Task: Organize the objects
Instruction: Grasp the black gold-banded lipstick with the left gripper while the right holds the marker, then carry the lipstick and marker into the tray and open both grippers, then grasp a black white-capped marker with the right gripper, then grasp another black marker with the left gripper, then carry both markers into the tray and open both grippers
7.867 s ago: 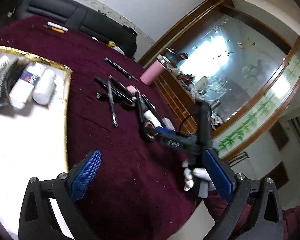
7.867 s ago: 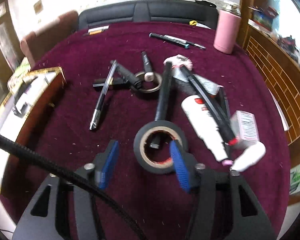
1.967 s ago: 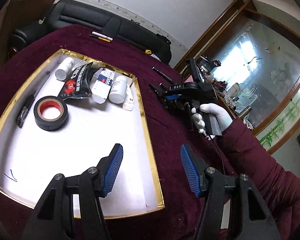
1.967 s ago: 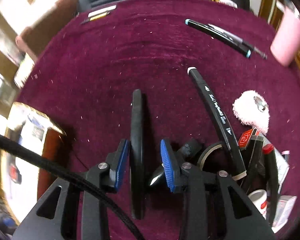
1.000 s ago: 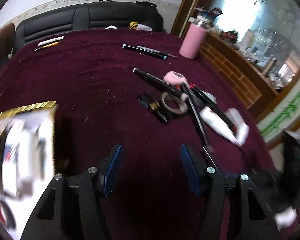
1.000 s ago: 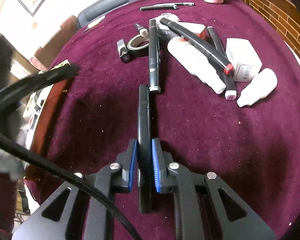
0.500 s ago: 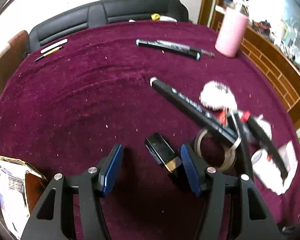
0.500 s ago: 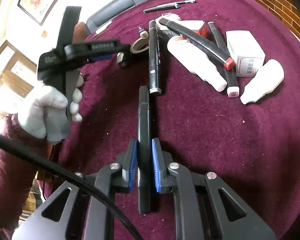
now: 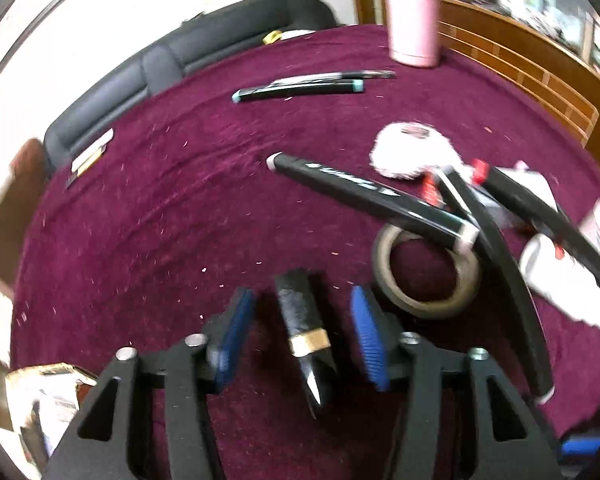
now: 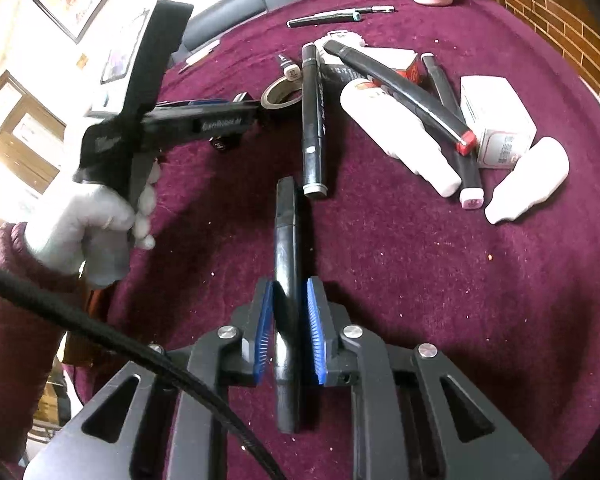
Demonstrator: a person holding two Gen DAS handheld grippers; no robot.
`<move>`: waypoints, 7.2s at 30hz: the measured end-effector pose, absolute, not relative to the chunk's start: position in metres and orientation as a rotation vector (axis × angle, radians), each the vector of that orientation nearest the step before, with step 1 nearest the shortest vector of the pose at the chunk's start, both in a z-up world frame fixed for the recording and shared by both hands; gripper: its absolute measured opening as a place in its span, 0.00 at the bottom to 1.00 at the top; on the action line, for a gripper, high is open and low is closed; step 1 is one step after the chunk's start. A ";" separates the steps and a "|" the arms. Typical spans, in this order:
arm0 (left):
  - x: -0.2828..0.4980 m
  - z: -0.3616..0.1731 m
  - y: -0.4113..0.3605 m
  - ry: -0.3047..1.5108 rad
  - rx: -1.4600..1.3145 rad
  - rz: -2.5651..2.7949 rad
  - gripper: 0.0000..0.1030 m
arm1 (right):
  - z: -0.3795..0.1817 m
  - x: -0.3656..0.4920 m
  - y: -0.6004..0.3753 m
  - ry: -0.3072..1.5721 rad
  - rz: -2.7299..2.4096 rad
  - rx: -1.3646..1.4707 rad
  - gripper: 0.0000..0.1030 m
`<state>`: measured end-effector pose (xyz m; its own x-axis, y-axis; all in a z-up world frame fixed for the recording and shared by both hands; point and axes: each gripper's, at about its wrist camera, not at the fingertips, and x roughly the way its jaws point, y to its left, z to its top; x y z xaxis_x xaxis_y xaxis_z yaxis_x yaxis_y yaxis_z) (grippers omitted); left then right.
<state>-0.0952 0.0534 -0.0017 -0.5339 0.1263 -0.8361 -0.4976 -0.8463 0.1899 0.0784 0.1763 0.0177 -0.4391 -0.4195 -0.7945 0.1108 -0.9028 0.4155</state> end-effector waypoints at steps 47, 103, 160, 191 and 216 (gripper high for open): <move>0.050 0.028 -0.283 -0.313 -1.255 2.550 0.14 | 0.042 0.012 -0.102 -0.414 -1.872 1.398 0.14; 0.104 0.067 -0.124 -0.157 -0.923 2.339 0.81 | 0.093 -0.028 0.174 -0.542 -2.555 1.294 0.59; -0.051 0.036 0.061 0.068 -1.254 2.277 0.67 | 0.007 0.081 0.212 -0.689 -2.172 1.291 0.14; 0.007 0.067 -0.018 -0.017 -1.112 2.288 0.11 | 0.001 0.062 0.229 -0.791 -2.153 1.294 0.13; 0.034 0.077 -0.312 -0.247 -1.115 2.741 0.11 | 0.053 0.025 -0.029 -0.693 -1.680 1.232 0.14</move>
